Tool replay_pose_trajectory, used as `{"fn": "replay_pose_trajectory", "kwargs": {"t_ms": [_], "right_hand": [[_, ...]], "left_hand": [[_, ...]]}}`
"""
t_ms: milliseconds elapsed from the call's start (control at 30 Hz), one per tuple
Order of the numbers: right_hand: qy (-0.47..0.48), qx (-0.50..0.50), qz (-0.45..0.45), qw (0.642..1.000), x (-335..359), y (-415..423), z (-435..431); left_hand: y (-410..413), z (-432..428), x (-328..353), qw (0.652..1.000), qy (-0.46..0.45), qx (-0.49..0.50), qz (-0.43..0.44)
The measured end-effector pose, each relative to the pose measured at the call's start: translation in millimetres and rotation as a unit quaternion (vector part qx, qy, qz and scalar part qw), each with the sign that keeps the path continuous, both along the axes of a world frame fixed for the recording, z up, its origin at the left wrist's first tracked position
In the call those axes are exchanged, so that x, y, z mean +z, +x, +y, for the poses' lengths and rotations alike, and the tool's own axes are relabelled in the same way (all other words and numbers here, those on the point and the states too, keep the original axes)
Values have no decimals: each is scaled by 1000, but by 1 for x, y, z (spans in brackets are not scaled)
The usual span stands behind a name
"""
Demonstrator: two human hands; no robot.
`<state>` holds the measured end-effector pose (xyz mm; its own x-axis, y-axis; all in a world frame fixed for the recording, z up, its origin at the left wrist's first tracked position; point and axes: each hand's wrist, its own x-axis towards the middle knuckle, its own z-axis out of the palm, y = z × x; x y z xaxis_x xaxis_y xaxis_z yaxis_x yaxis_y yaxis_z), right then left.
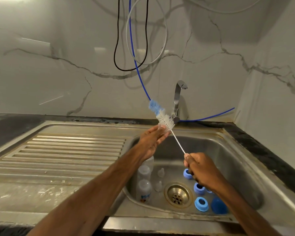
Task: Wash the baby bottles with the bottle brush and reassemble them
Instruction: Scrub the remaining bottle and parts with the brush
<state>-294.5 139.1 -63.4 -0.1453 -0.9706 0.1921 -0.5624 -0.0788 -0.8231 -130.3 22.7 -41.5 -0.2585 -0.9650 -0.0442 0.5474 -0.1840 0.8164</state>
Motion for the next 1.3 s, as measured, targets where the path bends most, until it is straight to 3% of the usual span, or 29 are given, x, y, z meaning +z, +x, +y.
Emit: {"fn": "replay_pose_trajectory", "kwargs": {"t_ms": [133,333,533,700,900,1100,1233,1300], "right_hand": [[24,10,-37,999,-1,2,2],[11,-24,-51,998,7,0,3],[19,1,-31,999,6,-2,6],[8,-11,-30,999,9,-3,4],[-3,2,24,1000,6,-5,6],[-22,-32,18,999,5,-7,0],[-41,-50,26,998,4,-13,-4],[-44,-47,18,998,2,-14,-4]], "left_hand": [[4,-3,-1,999,14,28,-14],[-12,12,4,987,-69,-118,-81],[11,-8,1,991,-95,-14,-94],[1,1,-5,954,-168,-111,-224],[13,-9,-1,952,-163,-30,-257],[-5,10,-2,941,-163,-160,-248],[-10,3,-8,933,-188,-83,-295],[-2,-4,-11,952,-142,-34,-269]]}}
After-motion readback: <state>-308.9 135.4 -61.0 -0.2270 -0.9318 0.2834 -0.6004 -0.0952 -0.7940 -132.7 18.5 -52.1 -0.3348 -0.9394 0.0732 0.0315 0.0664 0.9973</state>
